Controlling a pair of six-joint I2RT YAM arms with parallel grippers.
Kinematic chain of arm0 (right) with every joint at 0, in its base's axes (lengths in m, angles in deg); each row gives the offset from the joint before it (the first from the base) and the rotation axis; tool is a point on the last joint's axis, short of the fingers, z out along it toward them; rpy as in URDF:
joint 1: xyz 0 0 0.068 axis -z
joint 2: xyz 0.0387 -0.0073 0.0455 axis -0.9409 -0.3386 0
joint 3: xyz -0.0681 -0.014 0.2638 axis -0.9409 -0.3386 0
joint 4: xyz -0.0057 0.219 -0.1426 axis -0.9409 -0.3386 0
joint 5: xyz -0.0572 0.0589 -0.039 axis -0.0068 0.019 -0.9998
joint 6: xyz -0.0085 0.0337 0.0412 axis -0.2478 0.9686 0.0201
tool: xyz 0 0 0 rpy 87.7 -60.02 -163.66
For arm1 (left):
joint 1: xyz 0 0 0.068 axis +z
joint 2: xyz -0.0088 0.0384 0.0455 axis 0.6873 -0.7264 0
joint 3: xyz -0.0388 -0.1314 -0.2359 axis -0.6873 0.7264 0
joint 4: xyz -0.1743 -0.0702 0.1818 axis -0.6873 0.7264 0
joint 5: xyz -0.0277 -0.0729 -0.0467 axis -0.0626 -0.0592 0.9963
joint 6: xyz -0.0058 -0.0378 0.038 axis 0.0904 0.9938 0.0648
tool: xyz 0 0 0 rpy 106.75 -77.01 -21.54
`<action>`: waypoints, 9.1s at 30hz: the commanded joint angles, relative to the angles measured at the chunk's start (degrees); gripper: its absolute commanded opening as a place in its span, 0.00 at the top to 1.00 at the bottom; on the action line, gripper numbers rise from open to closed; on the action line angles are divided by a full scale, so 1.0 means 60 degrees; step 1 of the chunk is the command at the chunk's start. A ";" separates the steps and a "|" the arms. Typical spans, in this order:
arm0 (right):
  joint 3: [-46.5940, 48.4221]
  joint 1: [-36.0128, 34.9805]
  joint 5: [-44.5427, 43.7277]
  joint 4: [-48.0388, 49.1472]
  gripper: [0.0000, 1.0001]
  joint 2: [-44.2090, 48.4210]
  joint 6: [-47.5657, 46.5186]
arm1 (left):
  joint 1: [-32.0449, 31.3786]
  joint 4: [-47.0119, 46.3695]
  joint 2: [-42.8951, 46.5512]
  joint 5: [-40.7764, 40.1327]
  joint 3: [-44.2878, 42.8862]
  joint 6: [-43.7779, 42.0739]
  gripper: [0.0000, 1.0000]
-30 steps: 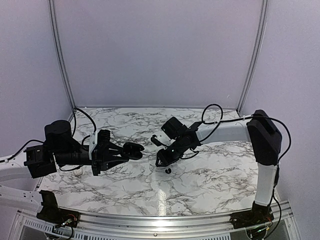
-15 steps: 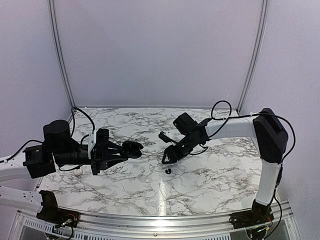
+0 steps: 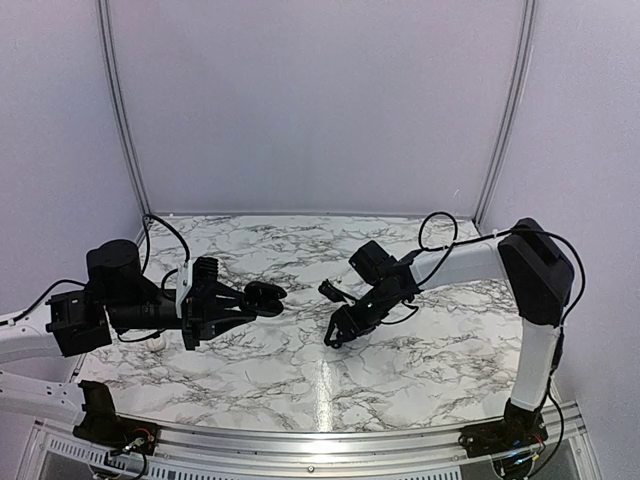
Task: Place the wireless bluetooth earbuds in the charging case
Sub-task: Pick up the left earbud from the center of the board, then insert the left earbud into the left side groove of the charging case, then close the charging case with the earbuds.
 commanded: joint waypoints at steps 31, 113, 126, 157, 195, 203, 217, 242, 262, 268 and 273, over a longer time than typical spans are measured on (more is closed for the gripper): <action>0.1315 -0.1331 -0.3057 -0.2020 0.54 0.1100 -0.0435 | 0.0058 -0.0334 0.0071 -0.0068 0.0023 -0.0026 1.00; 0.1462 -0.1549 -0.5004 -0.2855 1.00 0.0083 -0.0876 | 0.0073 -0.0427 0.0035 -0.0177 0.0105 -0.0011 1.00; 0.1017 -0.1366 -0.4346 -0.0797 1.00 0.3049 -0.2324 | 0.0073 -0.0364 0.0099 0.0200 0.0092 -0.0117 1.00; 0.2111 -0.4257 -0.0954 0.0513 1.00 0.5494 -0.4478 | 0.0073 -0.0310 -0.0344 0.1181 -0.0331 0.0156 1.00; 0.3024 -0.5357 -0.4219 -0.0535 1.00 0.3996 -0.5120 | 0.0073 -0.0477 -0.0192 0.1232 -0.0206 0.0253 1.00; 0.3256 -0.5634 -0.4572 -0.0906 1.00 0.3644 -0.5464 | 0.0073 -0.0485 -0.0193 0.1232 -0.0203 0.0238 1.00; 0.3442 -0.5652 -0.5106 -0.1059 0.88 0.3556 -0.5455 | 0.0073 -0.0485 -0.0188 0.1324 -0.0175 0.0281 1.00; 0.1638 -0.4784 -0.3770 0.0625 0.18 0.5460 -0.4518 | 0.0131 -0.0492 -0.0310 0.1354 -0.0319 0.0381 1.00; 0.1630 -0.4813 -0.2153 0.0087 0.40 0.4650 -0.4841 | 0.0171 -0.0633 -0.0233 0.0974 -0.0400 0.0799 1.00; 0.1596 -0.5098 -0.2168 0.0049 0.52 0.4796 -0.4985 | 0.0286 -0.0665 -0.0405 0.0936 -0.0507 0.1066 1.00; 0.1561 -0.5192 -0.2188 -0.0072 0.58 0.4767 -0.5076 | 0.0428 -0.0726 -0.0427 0.1008 -0.0551 0.1248 1.00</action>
